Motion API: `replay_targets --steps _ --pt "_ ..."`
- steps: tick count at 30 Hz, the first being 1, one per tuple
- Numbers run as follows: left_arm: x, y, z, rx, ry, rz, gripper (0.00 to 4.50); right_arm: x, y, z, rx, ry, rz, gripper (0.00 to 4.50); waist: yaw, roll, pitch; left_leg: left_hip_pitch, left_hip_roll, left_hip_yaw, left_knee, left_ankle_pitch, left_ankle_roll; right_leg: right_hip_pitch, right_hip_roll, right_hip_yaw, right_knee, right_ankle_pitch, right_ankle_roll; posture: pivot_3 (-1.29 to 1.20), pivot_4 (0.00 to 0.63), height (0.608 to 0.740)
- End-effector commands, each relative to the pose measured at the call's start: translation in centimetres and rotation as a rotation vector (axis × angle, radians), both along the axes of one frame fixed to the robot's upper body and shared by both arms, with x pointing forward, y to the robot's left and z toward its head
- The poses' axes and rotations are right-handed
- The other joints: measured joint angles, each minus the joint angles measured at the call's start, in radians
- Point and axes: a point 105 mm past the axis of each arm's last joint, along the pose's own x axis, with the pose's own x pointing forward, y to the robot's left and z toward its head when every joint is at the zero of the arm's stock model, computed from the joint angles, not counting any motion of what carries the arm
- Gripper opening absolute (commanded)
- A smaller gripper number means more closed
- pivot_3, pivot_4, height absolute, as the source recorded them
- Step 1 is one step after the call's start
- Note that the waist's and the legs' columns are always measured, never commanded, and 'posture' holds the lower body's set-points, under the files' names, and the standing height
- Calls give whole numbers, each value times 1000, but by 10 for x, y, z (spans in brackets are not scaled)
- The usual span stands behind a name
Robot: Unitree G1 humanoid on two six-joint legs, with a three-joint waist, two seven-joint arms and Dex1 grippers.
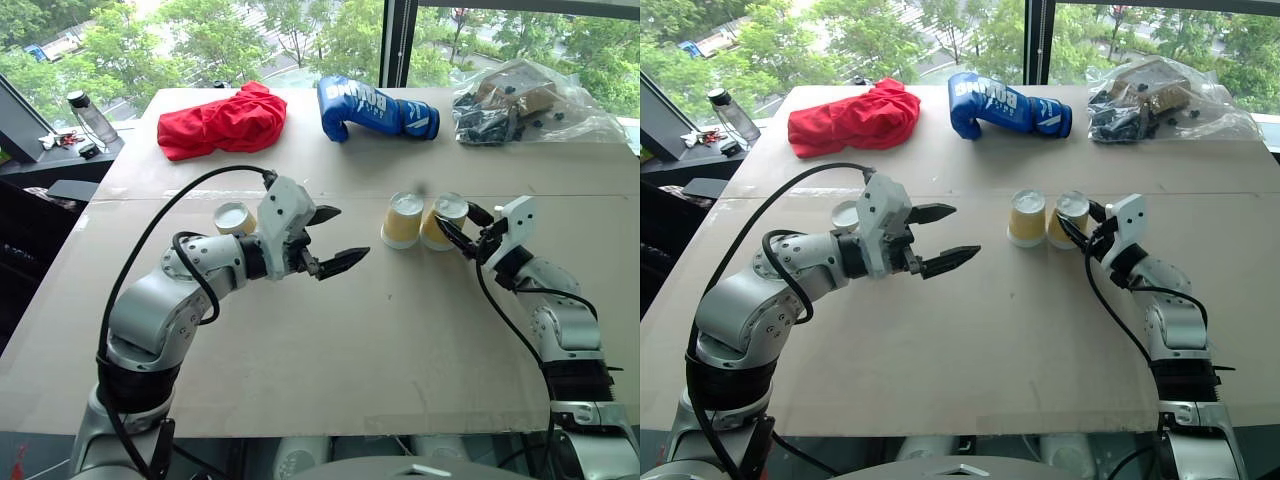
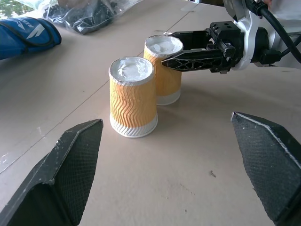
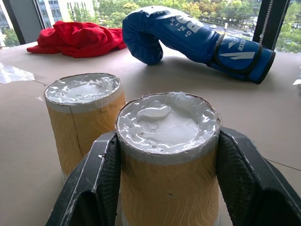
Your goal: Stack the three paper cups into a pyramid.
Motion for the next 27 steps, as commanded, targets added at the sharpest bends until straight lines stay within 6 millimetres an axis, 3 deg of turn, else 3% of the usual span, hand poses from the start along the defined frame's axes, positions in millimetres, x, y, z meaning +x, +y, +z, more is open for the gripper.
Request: replay_targets --steps 1,4,11,15,17,19,20,23,27 --pt "-4 -4 11 -19 -53 -21 4500 -2 2 13 13 -34 35 3104 0 0 0 0 0 0 0 0 0 0 0 0 0 0 0 0 150 740" --pt "-3 -4 11 -22 -56 -22 4500 -5 0 13 5 -36 47 4459 0 0 0 0 0 0 0 0 0 0 0 0 0 0 0 0 150 740" --pt "-7 -7 15 -75 -84 -41 4500 -17 -13 20 1 -85 48 4459 2 0 0 0 0 0 0 0 0 0 0 0 0 0 0 0 150 740" --pt "-6 11 6 -31 -111 50 4500 -35 -23 33 26 -126 110 4459 0 0 0 0 0 0 0 0 1 0 0 0 0 0 0 0 150 740" --pt "-2 22 19 -74 -221 131 4500 -52 -24 40 19 -134 210 4459 1 0 0 0 0 0 0 -2 3 0 0 0 0 0 0 0 150 740" --pt "-10 30 44 -246 -378 210 4500 -75 -24 41 -11 -127 342 4459 3 0 1 0 1 0 0 -2 3 0 0 0 0 0 0 0 150 740" --pt "-14 34 46 -254 -440 255 4500 -84 -24 41 -23 -120 397 4459 4 2 1 0 1 -1 0 -2 4 1 0 -1 -1 0 0 0 150 740" --pt "-17 49 39 -276 -498 406 4500 -104 -24 44 -12 -121 503 4459 5 -1 1 -1 0 0 -1 -3 4 3 -4 0 -6 0 0 0 150 740" --pt "-15 87 15 -255 -523 698 4500 -117 -17 52 1 -192 566 4459 1 -1 1 3 0 0 0 -3 4 5 -3 0 -3 0 0 0 150 740"
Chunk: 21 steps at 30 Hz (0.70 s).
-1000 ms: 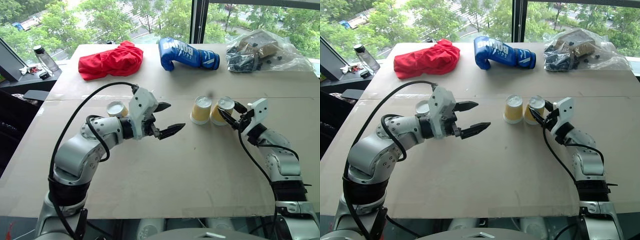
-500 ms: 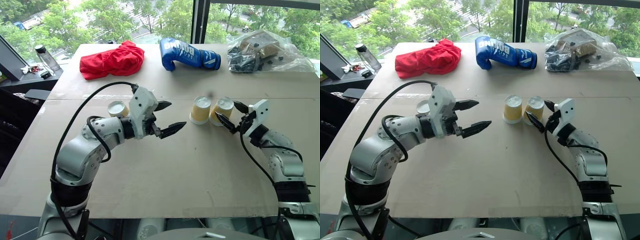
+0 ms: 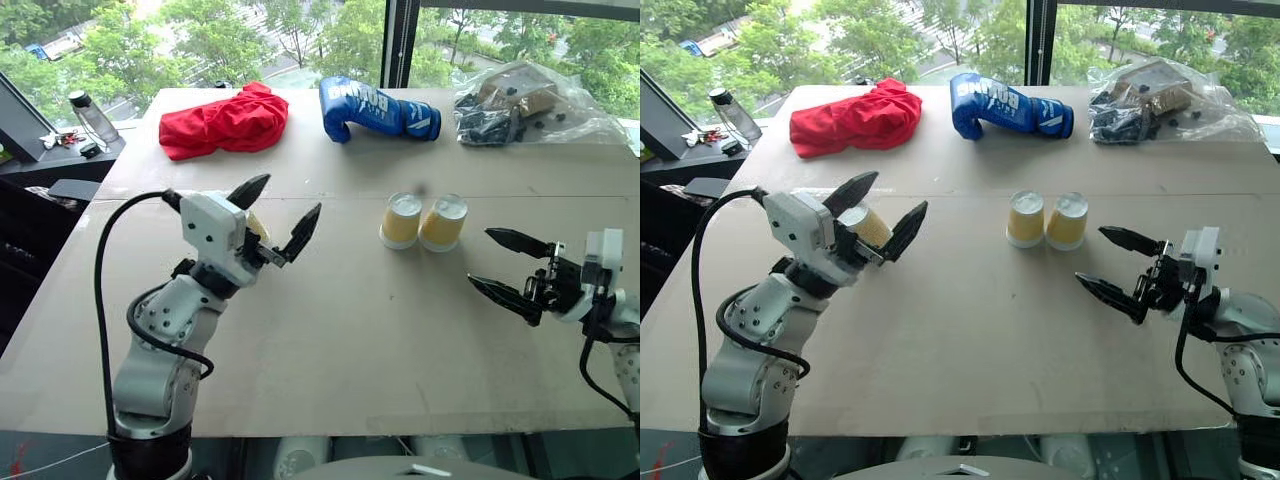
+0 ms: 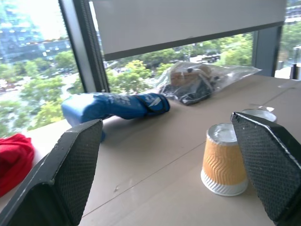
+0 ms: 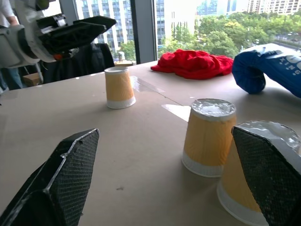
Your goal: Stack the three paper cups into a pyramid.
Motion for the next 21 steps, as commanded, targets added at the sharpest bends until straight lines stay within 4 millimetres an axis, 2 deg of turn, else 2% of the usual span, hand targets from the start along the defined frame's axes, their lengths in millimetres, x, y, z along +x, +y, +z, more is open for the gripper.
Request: replay_targets --steps 1,4,8,15,21 --pt "-1 38 -9 -26 -30 252 4500 -15 7 21 29 -109 71 4459 1 0 0 1 0 1 0 0 0 1 0 0 1 0 0 0 150 740" --pt "2 54 -24 -4 8 340 4500 -22 13 25 38 -97 118 4459 7 0 0 2 0 -1 1 0 0 2 1 -1 1 0 0 0 150 740" --pt "6 65 -32 -27 27 399 4500 -22 13 26 34 -91 126 4459 14 -1 0 0 -1 -2 1 0 0 1 0 -3 0 0 0 0 150 740" --pt "16 67 -44 -86 59 404 4500 -17 10 18 26 -91 105 4459 19 -1 0 0 -1 -2 1 0 0 1 0 -3 0 0 0 0 150 740" --pt "34 66 -58 -97 105 412 4500 -16 9 14 19 -89 108 4459 24 -1 0 0 -1 -2 1 0 0 1 0 -4 0 0 0 0 150 740"
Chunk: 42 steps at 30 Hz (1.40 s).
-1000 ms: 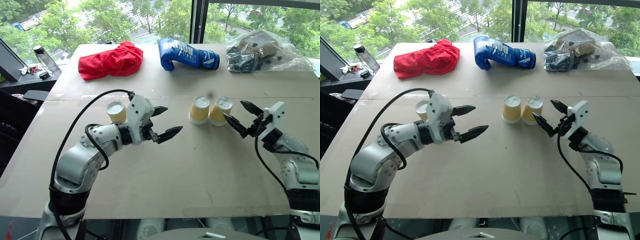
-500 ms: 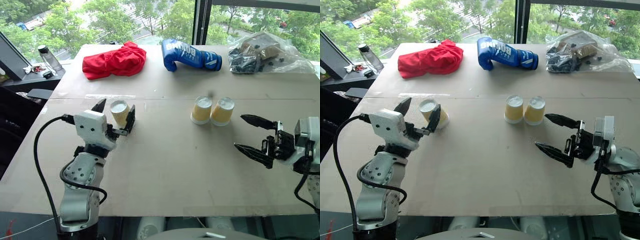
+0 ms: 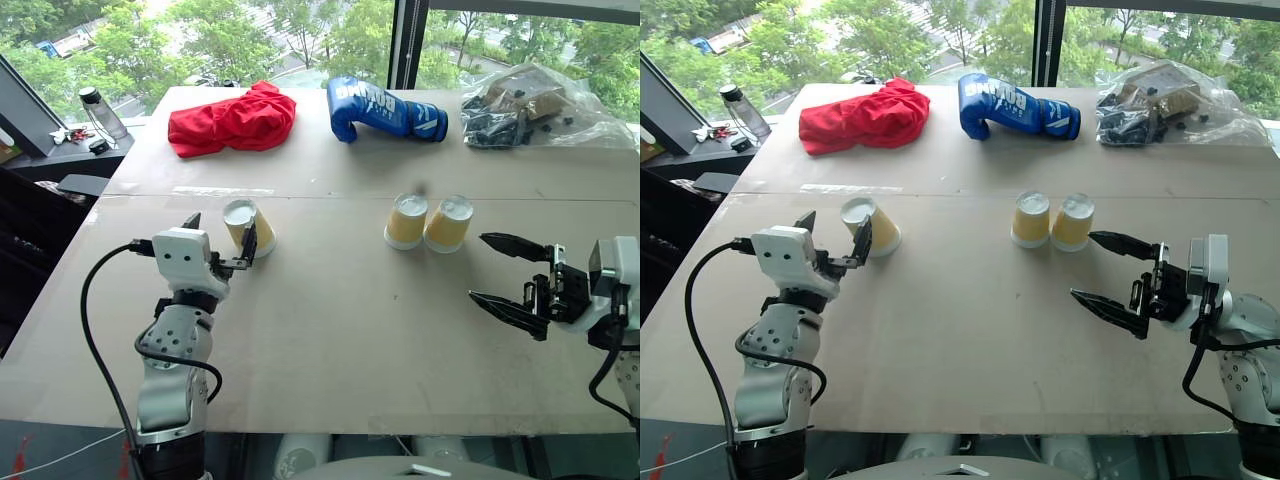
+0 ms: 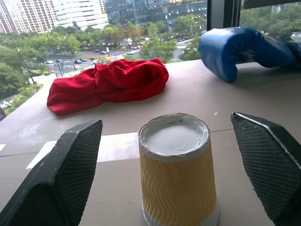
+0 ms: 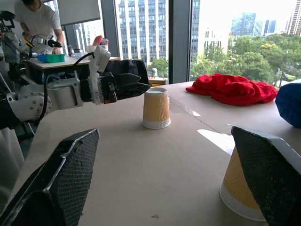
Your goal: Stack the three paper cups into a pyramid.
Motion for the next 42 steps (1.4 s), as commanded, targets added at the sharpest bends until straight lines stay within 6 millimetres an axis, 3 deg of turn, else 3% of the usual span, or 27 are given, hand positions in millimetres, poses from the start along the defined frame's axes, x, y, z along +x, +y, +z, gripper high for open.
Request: replay_targets --steps 1,8,18,21,23,31,37,42 --pt "8 -2 3 1 -21 -8 4500 -3 2 6 1 -44 10 4459 1 0 0 0 0 0 0 0 0 0 0 0 0 0 0 0 150 740" --pt "23 -4 -5 -6 11 -42 4500 -5 6 6 4 -46 4 4459 1 0 0 0 0 0 0 0 0 0 0 0 0 0 0 0 150 740" --pt "43 -7 0 -18 2 -70 4500 -4 4 10 3 -51 -29 4459 1 0 0 0 0 0 0 0 0 0 0 -1 0 0 0 0 150 740" --pt "45 -6 1 -14 -3 -64 3844 -5 4 10 6 -54 -37 4500 1 0 0 0 0 0 0 0 0 -1 0 0 0 0 0 0 150 740" --pt "46 -6 0 -3 2 -56 2962 -4 4 10 14 -55 -45 4500 1 0 0 0 0 0 0 0 0 -1 0 -1 0 0 0 0 150 740" --pt "52 -9 14 29 -35 -79 2962 -3 6 11 19 -59 -55 4500 1 0 0 0 0 0 0 0 0 -1 0 -1 0 0 0 0 150 740" --pt "69 -40 46 27 -60 -248 2962 -1 -1 14 43 -56 -94 4500 5 -1 1 -1 0 -1 0 0 -1 -1 0 -2 0 0 0 0 150 740" --pt "85 -98 83 57 -88 -508 2962 6 -19 20 93 -58 -208 4500 4 -2 1 -3 -2 -3 2 1 -2 -1 0 -3 0 0 0 0 150 740"
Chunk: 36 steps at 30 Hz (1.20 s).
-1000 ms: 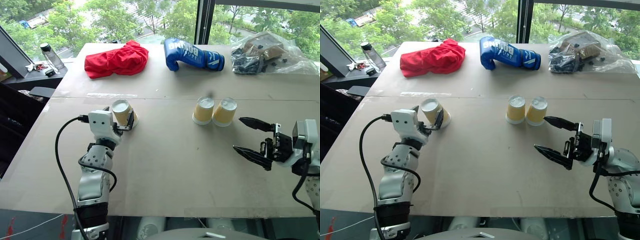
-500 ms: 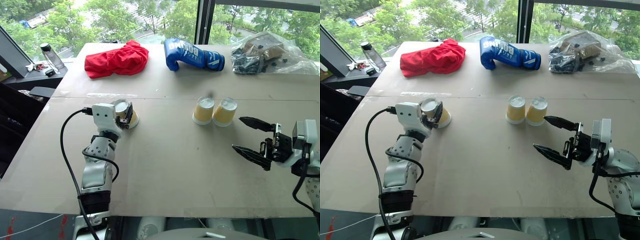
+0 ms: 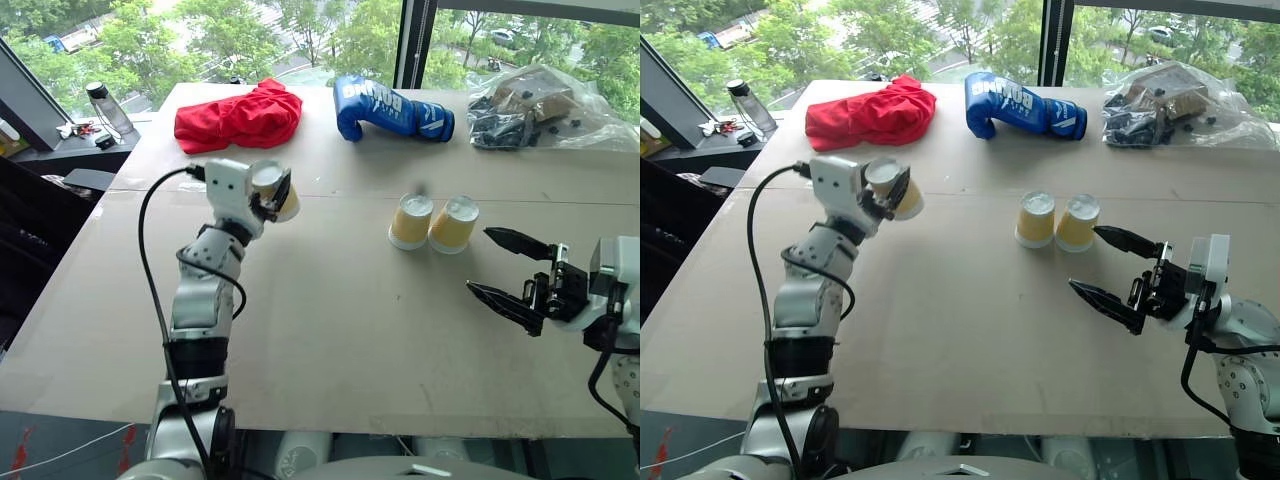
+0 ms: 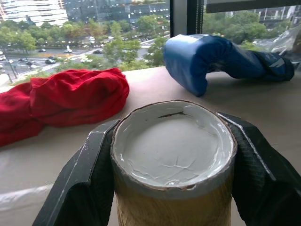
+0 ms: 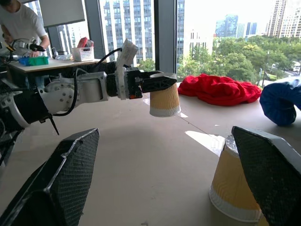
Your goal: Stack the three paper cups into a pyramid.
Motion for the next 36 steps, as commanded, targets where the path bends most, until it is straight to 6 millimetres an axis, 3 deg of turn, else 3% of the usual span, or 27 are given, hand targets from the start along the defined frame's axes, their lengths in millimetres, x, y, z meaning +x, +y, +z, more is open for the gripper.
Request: replay_targets --steps 1,4,8,11,17,22,36 --pt "2 -45 26 25 -34 -207 2962 4 -19 13 52 -34 -118 4500 -2 0 0 0 0 0 0 1 -2 0 0 0 0 0 0 0 150 740" --pt "4 -85 43 69 -51 -363 2962 11 -35 9 44 8 -257 4500 -2 0 0 0 0 0 0 2 -3 0 1 0 0 0 0 0 150 740" --pt "5 -117 53 47 -38 -499 2962 11 -44 9 47 23 -345 4500 -7 0 0 0 -1 1 -1 2 -3 -1 2 1 0 0 0 0 150 740" --pt "-4 -147 47 102 -10 -635 2962 8 -41 6 32 35 -359 4500 -16 0 0 0 0 1 -1 2 -3 -1 2 2 0 0 0 0 150 740" --pt "-27 -184 32 175 5 -813 2962 6 -32 7 27 55 -368 4500 -22 0 1 0 0 1 -1 2 -3 -1 3 2 0 0 0 0 150 740" --pt "-28 -194 27 166 12 -826 2962 1 -29 10 27 59 -374 4500 -26 0 1 0 0 1 -1 1 -1 -1 3 2 0 0 0 0 150 740" --pt "-17 -192 30 197 -19 -782 2962 -5 -28 8 29 81 -365 4500 -25 0 1 0 0 1 -1 0 1 -1 3 2 0 0 0 0 150 740"
